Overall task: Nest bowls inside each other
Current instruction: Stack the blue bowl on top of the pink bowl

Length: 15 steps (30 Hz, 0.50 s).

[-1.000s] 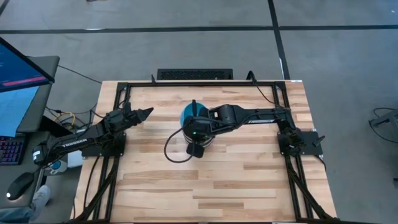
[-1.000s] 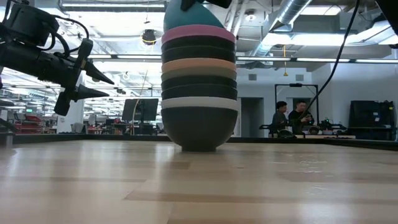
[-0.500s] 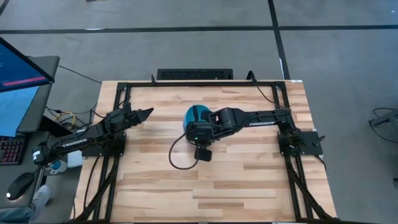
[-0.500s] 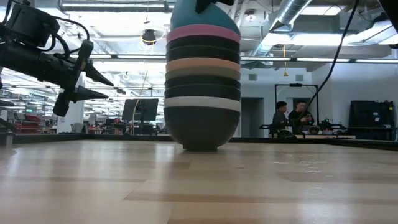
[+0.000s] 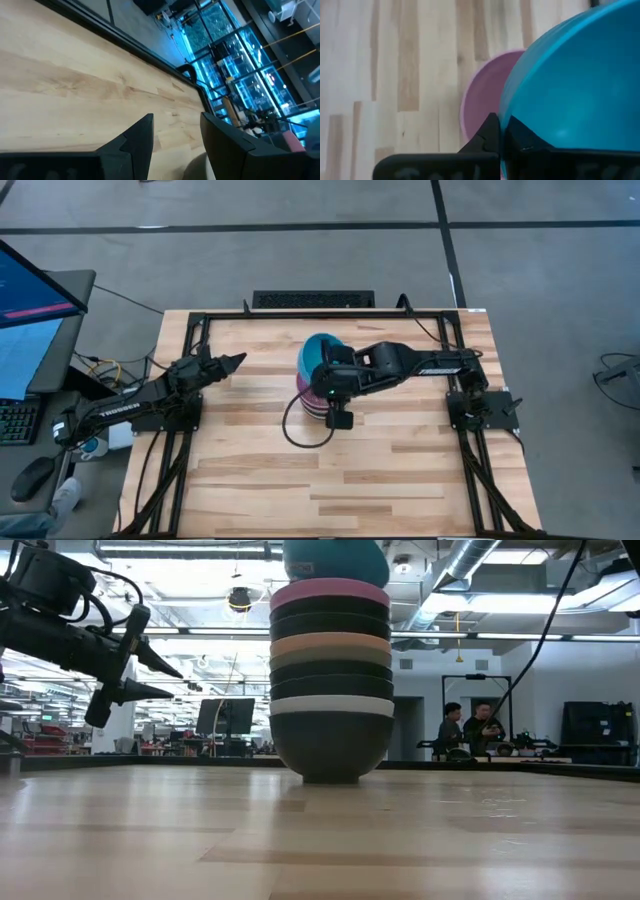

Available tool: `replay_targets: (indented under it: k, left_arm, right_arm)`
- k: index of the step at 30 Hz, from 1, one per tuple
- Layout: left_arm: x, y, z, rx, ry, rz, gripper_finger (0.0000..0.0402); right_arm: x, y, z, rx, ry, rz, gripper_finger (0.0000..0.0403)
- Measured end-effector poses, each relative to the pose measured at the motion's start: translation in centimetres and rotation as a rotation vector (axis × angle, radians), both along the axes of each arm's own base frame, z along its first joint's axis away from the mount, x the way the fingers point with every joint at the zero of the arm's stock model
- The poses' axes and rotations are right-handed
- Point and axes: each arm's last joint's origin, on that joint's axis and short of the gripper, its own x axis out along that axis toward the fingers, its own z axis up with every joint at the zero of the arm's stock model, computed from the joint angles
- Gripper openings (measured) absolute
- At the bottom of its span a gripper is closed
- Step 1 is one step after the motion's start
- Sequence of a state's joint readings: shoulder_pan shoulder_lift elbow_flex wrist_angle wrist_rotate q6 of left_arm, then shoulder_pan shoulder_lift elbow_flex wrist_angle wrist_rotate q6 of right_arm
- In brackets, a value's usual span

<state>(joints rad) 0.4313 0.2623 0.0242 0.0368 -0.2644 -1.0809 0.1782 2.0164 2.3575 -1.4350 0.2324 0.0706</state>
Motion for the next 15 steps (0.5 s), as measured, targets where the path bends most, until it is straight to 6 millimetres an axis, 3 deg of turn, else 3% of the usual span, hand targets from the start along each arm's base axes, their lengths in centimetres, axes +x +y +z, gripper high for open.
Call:
replay_targets:
  k: [5, 11, 15]
  left_arm:
    - [0.0, 0.0, 0.0, -0.007, -0.003, -0.018, 0.0153]
    - [0.0, -0.1, 0.0, -0.011, -0.005, -0.025, 0.0153]
    - [0.1, -0.1, 0.0, -0.019, -0.009, -0.035, 0.0153]
  right_arm:
    - [-0.2, 0.0, -0.1, 0.015, 0.041, 0.118, 0.0013]
    - [-0.9, 0.5, -0.3, -0.093, 0.133, 0.324, 0.0013]
    - [-1.2, -0.5, -0.5, -0.122, 0.197, 0.365, 0.0015]
